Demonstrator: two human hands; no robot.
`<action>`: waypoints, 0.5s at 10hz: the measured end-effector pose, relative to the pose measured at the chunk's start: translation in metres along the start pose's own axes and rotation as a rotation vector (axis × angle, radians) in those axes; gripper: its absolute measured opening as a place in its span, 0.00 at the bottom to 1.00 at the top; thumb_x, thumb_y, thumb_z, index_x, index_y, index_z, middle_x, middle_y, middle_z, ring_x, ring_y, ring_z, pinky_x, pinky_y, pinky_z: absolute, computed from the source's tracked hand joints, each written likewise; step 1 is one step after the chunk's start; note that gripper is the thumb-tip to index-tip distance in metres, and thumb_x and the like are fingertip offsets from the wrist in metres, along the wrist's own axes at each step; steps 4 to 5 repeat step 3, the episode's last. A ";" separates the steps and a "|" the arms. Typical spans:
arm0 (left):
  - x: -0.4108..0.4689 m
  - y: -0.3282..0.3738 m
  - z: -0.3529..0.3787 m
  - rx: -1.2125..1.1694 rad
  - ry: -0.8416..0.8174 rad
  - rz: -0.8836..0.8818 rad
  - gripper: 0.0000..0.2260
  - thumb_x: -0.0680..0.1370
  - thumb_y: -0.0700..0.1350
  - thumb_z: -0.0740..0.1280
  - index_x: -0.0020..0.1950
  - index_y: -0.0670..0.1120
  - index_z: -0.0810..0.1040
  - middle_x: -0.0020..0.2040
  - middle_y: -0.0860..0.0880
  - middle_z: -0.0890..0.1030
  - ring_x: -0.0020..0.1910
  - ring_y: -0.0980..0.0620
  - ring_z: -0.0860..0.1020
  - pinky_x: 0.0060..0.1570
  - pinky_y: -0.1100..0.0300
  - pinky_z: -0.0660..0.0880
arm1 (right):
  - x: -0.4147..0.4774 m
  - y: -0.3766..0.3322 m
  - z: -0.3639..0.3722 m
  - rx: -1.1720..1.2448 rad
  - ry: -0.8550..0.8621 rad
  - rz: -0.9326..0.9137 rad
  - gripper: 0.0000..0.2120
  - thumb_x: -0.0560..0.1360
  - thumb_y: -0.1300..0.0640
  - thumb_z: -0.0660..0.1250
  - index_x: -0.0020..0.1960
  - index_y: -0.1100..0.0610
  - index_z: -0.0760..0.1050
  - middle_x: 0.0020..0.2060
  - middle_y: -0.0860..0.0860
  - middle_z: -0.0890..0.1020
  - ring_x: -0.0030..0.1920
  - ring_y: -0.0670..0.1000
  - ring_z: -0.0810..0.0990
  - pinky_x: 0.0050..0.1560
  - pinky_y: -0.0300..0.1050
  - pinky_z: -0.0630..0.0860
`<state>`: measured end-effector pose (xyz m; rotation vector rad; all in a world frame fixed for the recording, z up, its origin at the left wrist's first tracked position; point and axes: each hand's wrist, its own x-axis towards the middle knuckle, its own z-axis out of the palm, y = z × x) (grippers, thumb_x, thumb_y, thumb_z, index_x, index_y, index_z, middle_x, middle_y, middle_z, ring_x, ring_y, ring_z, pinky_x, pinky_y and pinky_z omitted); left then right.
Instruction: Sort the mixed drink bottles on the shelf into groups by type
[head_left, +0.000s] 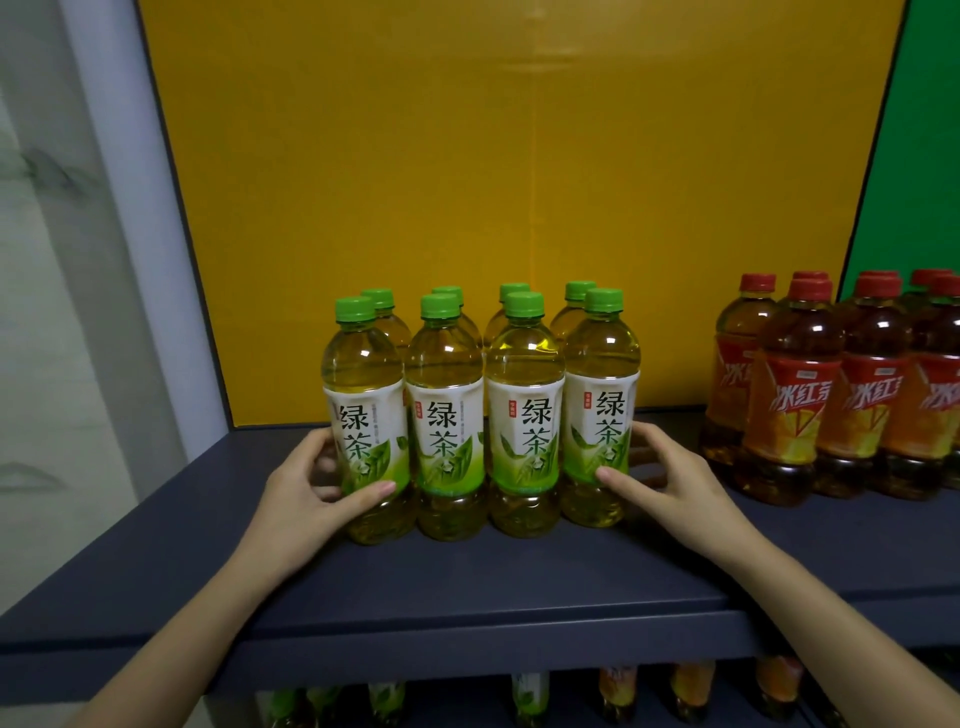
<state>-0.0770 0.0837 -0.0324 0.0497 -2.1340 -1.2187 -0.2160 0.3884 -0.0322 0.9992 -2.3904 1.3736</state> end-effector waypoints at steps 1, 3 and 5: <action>0.000 0.000 -0.002 -0.004 -0.014 -0.014 0.24 0.60 0.51 0.75 0.53 0.59 0.71 0.50 0.53 0.79 0.47 0.52 0.81 0.41 0.63 0.80 | -0.001 -0.001 0.001 0.017 -0.008 0.031 0.27 0.65 0.41 0.67 0.63 0.44 0.67 0.54 0.37 0.76 0.55 0.44 0.77 0.53 0.47 0.78; 0.002 0.011 -0.023 0.137 -0.170 -0.098 0.47 0.51 0.70 0.73 0.66 0.55 0.65 0.54 0.56 0.75 0.52 0.54 0.78 0.48 0.59 0.78 | -0.009 -0.009 -0.008 0.047 0.075 0.129 0.34 0.70 0.43 0.65 0.72 0.51 0.60 0.62 0.42 0.67 0.61 0.43 0.68 0.58 0.41 0.67; 0.002 0.011 -0.023 0.137 -0.170 -0.098 0.47 0.51 0.70 0.73 0.66 0.55 0.65 0.54 0.56 0.75 0.52 0.54 0.78 0.48 0.59 0.78 | -0.009 -0.009 -0.008 0.047 0.075 0.129 0.34 0.70 0.43 0.65 0.72 0.51 0.60 0.62 0.42 0.67 0.61 0.43 0.68 0.58 0.41 0.67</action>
